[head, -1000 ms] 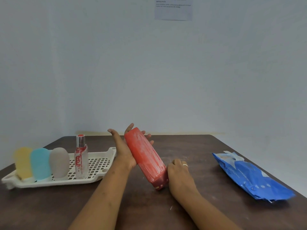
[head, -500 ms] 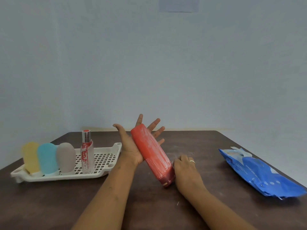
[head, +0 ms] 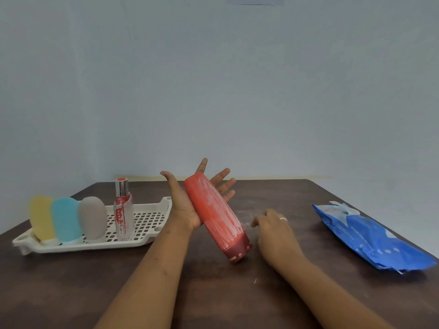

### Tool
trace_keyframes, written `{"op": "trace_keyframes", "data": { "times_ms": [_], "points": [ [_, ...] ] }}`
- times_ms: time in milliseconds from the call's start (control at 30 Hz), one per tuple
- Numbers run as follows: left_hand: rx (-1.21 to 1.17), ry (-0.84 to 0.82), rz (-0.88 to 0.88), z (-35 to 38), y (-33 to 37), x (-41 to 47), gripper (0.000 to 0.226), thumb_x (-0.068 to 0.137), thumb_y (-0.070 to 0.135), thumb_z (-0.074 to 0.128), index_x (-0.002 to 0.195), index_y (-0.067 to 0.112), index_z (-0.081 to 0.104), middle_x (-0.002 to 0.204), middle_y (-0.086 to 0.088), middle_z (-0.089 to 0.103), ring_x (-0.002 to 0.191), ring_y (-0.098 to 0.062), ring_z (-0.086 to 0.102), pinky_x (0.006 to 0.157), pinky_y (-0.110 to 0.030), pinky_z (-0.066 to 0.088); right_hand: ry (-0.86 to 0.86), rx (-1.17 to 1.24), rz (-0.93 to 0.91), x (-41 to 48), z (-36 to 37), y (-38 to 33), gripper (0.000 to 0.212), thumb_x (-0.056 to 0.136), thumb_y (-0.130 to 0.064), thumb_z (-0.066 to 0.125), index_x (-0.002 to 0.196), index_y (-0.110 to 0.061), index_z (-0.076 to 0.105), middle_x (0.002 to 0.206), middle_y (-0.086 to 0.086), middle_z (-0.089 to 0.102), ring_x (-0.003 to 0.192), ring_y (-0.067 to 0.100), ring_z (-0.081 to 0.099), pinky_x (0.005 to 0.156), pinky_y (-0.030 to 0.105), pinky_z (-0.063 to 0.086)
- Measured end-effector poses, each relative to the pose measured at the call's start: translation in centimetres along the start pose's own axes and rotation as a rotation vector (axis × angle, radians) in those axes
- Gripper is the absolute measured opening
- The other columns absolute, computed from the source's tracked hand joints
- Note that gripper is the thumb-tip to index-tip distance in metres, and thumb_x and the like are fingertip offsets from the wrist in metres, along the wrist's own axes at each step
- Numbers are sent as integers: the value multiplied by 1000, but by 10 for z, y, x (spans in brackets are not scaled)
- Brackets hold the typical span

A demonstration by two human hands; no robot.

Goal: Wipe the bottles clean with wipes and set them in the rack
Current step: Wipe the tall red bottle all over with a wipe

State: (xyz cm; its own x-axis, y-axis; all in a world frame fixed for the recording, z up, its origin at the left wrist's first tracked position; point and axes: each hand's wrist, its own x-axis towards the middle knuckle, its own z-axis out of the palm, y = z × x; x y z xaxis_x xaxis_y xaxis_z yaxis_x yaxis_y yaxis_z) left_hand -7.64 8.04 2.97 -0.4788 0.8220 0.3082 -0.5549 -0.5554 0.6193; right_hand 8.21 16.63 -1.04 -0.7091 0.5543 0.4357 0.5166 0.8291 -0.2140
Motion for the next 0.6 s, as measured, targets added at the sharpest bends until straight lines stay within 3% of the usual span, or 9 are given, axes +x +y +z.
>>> {"op": "trace_keyframes", "data": {
  "times_ms": [133, 233, 300, 433, 600],
  "points": [
    [-3, 48, -11, -5, -2, 1, 109, 62, 96, 6, 139, 30, 47, 122, -27, 62, 110, -42, 62, 95, -55, 45, 141, 370, -15, 4, -5, 6, 29, 89, 1, 52, 108, -19, 61, 109, -3, 56, 104, 8, 50, 86, 13, 39],
    [11, 104, -3, -13, -2, 3, 108, 65, 94, 5, 138, 29, 48, 117, -28, 64, 105, -41, 65, 89, -51, 48, 135, 589, -32, -6, -12, -1, 43, 87, 0, 56, 120, -27, 48, 104, -7, 55, 98, 4, 52, 69, 3, 40],
    [23, 140, 2, -18, -3, 4, 106, 67, 94, 5, 137, 27, 51, 115, -28, 65, 103, -40, 66, 86, -49, 49, 109, 604, -25, -13, -12, -1, 44, 89, -4, 57, 125, -27, 47, 106, -8, 55, 99, 3, 52, 69, 1, 40],
    [31, 170, -7, -22, -4, 8, 107, 67, 94, 7, 136, 25, 52, 114, -28, 65, 102, -39, 67, 87, -49, 49, 90, 510, -49, -19, -9, 5, 31, 91, -12, 59, 119, -25, 60, 109, -16, 52, 100, -1, 50, 71, -1, 38],
    [91, 183, 13, -25, -5, 11, 108, 69, 92, 8, 135, 20, 53, 114, -25, 66, 103, -36, 67, 85, -46, 52, 57, 544, -23, -17, -6, 0, 24, 92, -15, 58, 113, -22, 67, 106, -11, 64, 84, -9, 52, 67, -4, 37]
  ]
}}
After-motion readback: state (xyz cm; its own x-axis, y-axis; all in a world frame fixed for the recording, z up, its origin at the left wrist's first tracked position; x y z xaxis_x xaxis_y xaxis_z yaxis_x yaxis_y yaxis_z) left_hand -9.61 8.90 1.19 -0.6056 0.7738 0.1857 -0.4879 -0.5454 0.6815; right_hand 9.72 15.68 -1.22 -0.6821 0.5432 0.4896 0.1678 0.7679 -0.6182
